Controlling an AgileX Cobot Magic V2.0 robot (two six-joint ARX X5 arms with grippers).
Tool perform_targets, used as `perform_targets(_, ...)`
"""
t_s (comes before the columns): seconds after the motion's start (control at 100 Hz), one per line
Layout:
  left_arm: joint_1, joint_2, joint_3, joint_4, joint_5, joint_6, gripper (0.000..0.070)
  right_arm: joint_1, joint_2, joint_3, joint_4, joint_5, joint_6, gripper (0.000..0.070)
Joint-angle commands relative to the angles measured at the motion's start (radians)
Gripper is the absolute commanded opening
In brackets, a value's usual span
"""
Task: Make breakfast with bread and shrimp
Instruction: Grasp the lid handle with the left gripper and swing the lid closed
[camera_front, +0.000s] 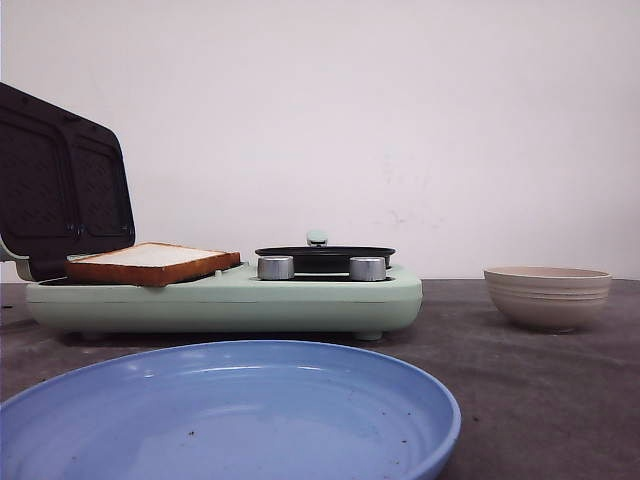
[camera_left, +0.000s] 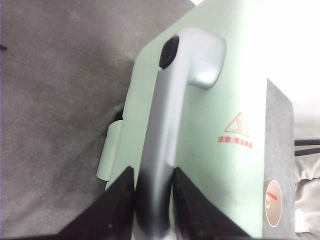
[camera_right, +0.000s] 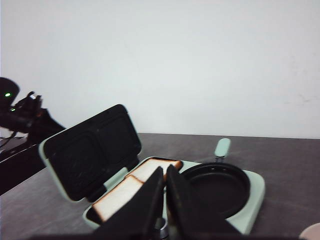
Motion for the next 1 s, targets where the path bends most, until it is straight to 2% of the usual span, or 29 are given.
perform_targets(0.0,-0.014,0.026,0.024,0.010,0.013,-0.006,0.0000,0.005,0.003,0.016,0.010,0.003,0.010,0.0000)
perform_targets(0.21,-0.051,0.026,0.024,0.016,0.062,-0.005,0.0000,0.005,0.003,0.016,0.010,0.003,0.010,0.0000)
perform_targets(0.4,-0.089,0.026,0.024,0.008,0.068,-0.005,0.0000,0.005,0.003,0.016,0.010,0.002,0.010,0.0000)
perform_targets(0.72,-0.171,0.026,0.024,0.016,0.053,0.002,0.0000,0.005,0.003,0.016,0.010,0.001,0.023,0.0000)
perform_targets(0.99,-0.264,0.026,0.024,0.044,-0.002,-0.002,0.0000,0.005,0.003,0.016,0.010,0.000,0.029,0.0000)
